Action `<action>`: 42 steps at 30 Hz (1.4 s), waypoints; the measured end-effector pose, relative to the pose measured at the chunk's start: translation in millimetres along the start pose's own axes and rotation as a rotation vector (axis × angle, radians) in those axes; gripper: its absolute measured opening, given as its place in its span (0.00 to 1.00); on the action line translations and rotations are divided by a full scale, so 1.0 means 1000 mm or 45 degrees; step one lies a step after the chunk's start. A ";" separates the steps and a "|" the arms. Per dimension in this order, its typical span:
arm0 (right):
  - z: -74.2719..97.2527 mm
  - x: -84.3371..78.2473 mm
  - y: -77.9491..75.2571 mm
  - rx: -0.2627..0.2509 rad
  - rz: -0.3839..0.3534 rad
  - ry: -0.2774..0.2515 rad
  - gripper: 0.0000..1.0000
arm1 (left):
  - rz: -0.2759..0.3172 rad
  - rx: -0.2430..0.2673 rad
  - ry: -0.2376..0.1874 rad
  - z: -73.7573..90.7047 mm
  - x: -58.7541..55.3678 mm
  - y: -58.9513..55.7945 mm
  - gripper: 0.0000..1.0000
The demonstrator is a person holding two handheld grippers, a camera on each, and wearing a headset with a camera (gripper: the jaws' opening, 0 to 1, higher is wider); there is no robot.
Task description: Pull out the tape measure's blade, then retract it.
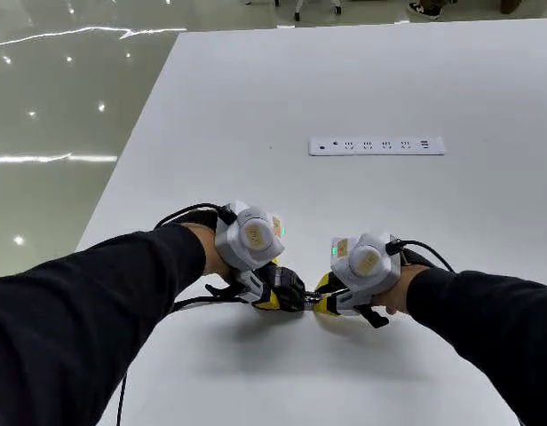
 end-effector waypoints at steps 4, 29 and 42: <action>-0.003 0.003 0.000 0.000 -0.029 -0.018 0.12 | 0.001 0.002 0.002 0.000 0.000 0.000 0.32; 0.009 -0.009 -0.001 0.012 -0.028 -0.017 0.10 | 0.022 0.018 0.008 -0.001 0.001 0.000 0.32; 0.013 -0.015 -0.003 0.007 -0.025 -0.011 0.10 | 0.031 0.023 0.001 -0.001 0.001 0.001 0.32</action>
Point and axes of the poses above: the centre of the closed fingertips' face, and the gripper's own axes: z roughly backward along the fingers, y roughly to its left, x roughly out of its top, the point moved 3 cm from there along z, roughly backward along the fingers, and after that the axes turned 6 degrees about -z, right-handed, at the moved point
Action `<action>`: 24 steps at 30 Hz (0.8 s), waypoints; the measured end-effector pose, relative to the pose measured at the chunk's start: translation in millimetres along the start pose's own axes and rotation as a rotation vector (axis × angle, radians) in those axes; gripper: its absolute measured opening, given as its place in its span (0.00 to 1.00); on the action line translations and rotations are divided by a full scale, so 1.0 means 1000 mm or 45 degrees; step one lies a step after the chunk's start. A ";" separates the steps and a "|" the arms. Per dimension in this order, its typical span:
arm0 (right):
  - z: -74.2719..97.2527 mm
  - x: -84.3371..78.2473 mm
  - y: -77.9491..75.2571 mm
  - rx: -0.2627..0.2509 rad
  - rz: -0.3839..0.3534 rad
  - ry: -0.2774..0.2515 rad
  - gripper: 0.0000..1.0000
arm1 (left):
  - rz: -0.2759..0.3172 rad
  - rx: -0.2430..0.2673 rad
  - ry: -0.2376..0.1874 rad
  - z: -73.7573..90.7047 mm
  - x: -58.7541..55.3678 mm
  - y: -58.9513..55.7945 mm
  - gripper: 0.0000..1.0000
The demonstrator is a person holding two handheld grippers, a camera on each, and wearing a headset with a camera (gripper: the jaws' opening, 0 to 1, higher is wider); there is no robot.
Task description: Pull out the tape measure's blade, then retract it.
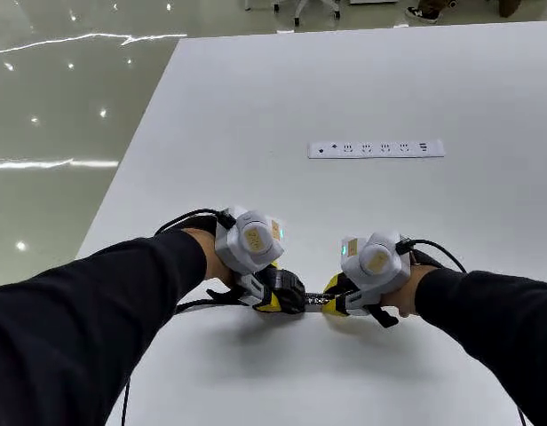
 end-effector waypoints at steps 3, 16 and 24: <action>0.002 -0.002 0.001 -0.002 0.005 0.003 0.10 | 0.002 0.002 -0.001 0.000 0.000 0.000 0.32; 0.009 -0.012 -0.002 -0.016 -0.016 -0.008 0.10 | 0.017 0.012 -0.011 0.000 0.001 0.000 0.32; 0.015 -0.017 -0.005 -0.015 -0.027 -0.004 0.10 | 0.021 0.017 -0.015 0.000 0.001 0.000 0.32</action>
Point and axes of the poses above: the centre of the closed fingertips' face, and the gripper's own axes: z roughly backward along the fingers, y roughly to its left, x roughly out of its top, the point moved 3 cm from there along z, roughly backward along the fingers, and after that the axes turned 6 degrees about -z, right-handed, at the moved point
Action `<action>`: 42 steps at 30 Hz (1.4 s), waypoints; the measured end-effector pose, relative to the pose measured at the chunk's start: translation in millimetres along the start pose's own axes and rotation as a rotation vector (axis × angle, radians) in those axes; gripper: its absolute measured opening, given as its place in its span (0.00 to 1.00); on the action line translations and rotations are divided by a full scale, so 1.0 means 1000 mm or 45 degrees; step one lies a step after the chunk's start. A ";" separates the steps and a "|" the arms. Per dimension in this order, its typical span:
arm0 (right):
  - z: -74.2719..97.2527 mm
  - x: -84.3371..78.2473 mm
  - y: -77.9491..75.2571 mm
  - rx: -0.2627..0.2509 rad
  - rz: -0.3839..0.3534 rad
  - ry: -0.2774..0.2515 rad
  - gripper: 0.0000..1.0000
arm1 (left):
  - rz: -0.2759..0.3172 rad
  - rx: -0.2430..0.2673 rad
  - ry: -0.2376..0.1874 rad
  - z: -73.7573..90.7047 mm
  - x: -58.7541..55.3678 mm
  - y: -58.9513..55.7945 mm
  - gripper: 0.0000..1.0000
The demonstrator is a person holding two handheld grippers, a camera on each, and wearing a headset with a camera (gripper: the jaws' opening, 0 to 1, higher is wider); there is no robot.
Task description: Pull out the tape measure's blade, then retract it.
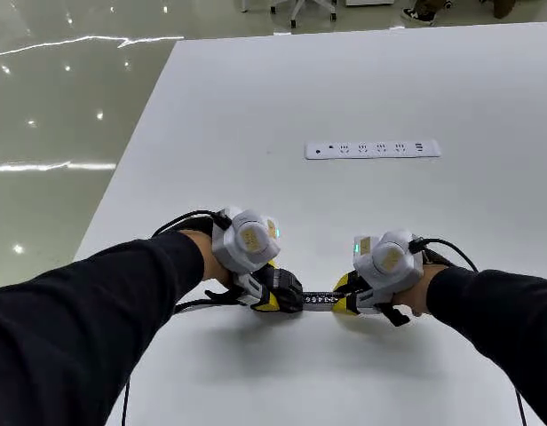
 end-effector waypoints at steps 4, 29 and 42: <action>0.002 -0.003 -0.002 -0.001 -0.009 0.006 0.10 | -0.001 0.001 0.000 0.000 0.000 0.000 0.32; 0.017 -0.019 -0.006 -0.021 -0.033 0.022 0.10 | -0.001 0.008 -0.003 0.000 0.000 0.000 0.32; 0.027 -0.029 -0.007 -0.033 -0.054 0.023 0.10 | -0.001 0.002 -0.012 -0.001 0.000 0.000 0.32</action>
Point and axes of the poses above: the centre of the closed fingertips' face, and the gripper's own axes: z roughly backward along the fingers, y roughly to its left, x roughly out of its top, the point moved 3 cm from there along z, roughly backward along the fingers, and after that the axes turned 6 degrees about -z, right-handed, at the moved point
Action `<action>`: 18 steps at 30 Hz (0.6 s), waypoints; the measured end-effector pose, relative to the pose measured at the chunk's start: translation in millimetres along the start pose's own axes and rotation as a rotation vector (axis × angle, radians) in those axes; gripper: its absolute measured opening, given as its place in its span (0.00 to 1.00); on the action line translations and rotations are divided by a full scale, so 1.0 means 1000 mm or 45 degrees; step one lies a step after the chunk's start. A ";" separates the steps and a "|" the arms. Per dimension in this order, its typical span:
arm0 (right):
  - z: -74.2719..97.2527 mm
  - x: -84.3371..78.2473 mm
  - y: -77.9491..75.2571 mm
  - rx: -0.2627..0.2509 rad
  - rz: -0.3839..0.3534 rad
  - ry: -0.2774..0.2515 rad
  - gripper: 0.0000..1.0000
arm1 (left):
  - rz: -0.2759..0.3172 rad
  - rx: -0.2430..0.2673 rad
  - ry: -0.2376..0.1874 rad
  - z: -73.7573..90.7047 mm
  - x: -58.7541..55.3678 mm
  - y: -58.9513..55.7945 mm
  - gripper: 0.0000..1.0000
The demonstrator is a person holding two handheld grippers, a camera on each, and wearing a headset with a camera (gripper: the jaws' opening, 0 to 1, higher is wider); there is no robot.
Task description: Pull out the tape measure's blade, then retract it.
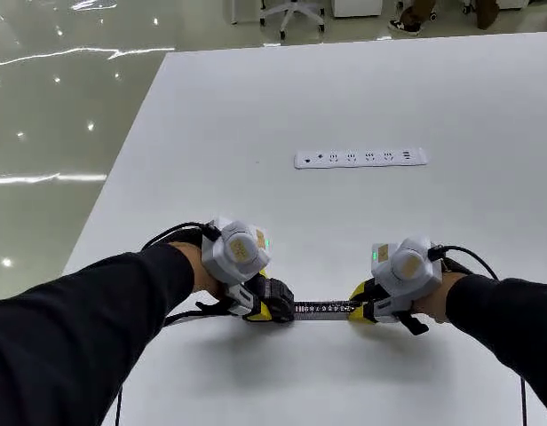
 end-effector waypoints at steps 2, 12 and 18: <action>0.002 -0.002 0.000 -0.001 0.000 0.003 0.10 | 0.001 0.000 -0.001 0.000 0.000 0.000 0.32; 0.005 -0.006 -0.004 -0.006 0.001 0.013 0.10 | 0.001 0.008 0.001 0.000 0.000 -0.001 0.32; 0.007 -0.009 -0.004 -0.012 0.001 0.015 0.10 | 0.005 0.011 0.001 0.001 0.000 -0.001 0.32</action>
Point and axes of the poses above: the centre of the closed fingertips' face, and the gripper's own axes: z roughly backward along the fingers, y roughly to its left, x roughly out of its top, the point moved 3 cm from there along z, roughly backward along the fingers, and after that the axes turned 6 degrees about -z, right-handed, at the moved point
